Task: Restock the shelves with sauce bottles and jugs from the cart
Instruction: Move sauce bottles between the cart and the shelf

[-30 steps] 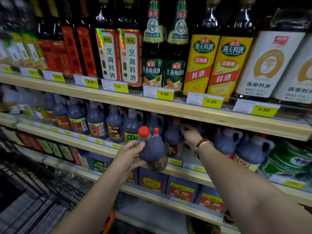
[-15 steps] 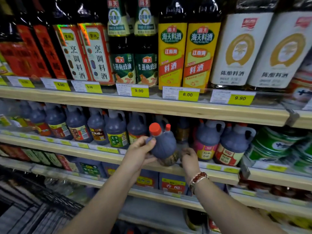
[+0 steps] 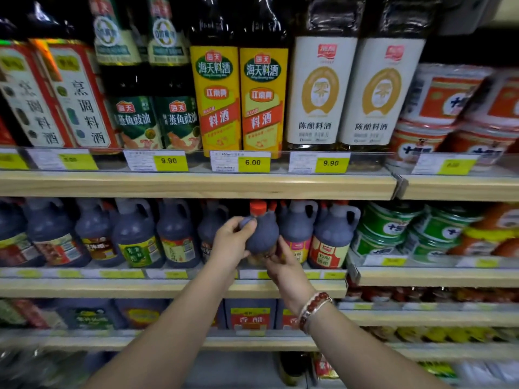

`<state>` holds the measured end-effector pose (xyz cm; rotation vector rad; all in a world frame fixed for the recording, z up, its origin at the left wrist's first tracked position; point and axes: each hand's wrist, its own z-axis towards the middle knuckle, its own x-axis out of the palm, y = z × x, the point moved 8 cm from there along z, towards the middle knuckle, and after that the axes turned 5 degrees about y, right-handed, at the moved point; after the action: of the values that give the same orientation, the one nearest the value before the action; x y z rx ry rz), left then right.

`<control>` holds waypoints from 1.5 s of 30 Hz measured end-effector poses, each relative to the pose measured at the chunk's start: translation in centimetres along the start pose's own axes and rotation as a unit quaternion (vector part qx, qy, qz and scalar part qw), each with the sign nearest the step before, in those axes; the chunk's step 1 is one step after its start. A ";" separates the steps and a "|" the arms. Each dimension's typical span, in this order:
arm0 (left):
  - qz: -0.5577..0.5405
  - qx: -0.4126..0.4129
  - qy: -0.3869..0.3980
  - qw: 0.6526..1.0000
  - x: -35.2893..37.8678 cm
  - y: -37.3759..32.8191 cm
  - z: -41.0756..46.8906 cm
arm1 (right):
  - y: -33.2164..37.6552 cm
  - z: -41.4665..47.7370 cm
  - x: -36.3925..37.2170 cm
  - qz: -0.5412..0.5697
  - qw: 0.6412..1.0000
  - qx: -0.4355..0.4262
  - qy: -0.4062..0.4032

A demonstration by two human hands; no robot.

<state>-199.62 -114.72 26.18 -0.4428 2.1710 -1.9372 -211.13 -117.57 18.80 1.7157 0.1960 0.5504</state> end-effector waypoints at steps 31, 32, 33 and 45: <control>0.726 0.303 -0.149 0.599 -4.1 -3.6 4.0 | -1.2 3.6 -0.1 -0.240 0.944 -0.052 -0.221; 0.739 0.297 -0.149 0.586 -4.0 -3.2 4.5 | -1.4 3.6 0.0 -0.246 0.940 -0.049 -0.230; 0.746 0.296 -0.147 0.578 -3.8 -2.6 4.8 | -1.5 3.6 0.0 -0.260 0.934 -0.046 -0.239; 0.640 0.395 -0.298 0.587 -2.8 -3.3 5.0 | -2.6 2.7 -0.1 -0.400 0.846 -0.079 -0.345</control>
<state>-195.04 -118.71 28.70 0.4939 0.5203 -1.2364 -209.51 -119.44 15.95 1.4001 0.3082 -0.6546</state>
